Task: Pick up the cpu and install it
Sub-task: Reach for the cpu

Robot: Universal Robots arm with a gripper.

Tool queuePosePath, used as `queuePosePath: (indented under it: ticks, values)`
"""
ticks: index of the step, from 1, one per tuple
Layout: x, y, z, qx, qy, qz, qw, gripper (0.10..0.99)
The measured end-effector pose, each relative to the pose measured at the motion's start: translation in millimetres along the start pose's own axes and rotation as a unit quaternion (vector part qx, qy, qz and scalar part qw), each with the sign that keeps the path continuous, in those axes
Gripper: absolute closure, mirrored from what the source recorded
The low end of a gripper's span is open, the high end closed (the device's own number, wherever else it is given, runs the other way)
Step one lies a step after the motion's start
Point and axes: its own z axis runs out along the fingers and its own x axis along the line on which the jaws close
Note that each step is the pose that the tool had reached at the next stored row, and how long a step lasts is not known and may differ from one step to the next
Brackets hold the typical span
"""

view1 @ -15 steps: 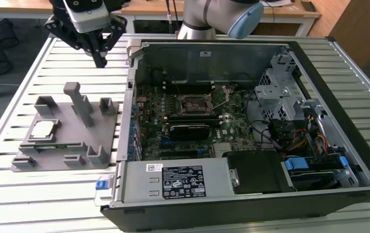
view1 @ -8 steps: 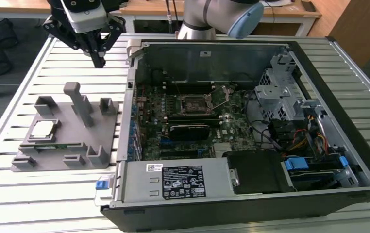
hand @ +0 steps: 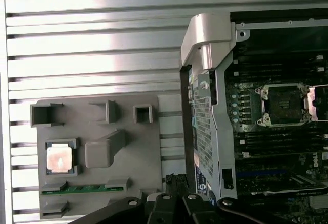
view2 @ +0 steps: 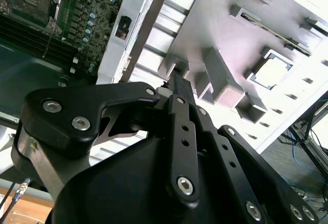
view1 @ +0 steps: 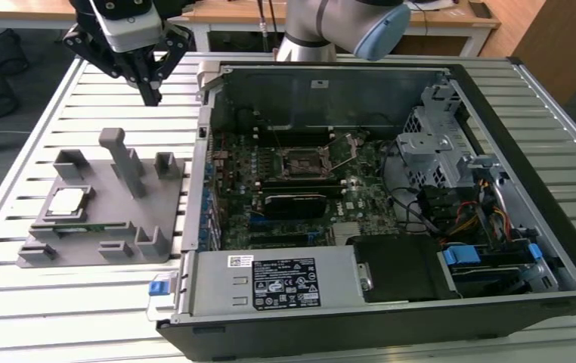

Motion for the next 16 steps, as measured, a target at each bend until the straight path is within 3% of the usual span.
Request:
queuePosePath:
  ticks: [16]
  values:
    - [12.4,-0.9,0.4,0.0,0.0,0.0,1.0,0.976]
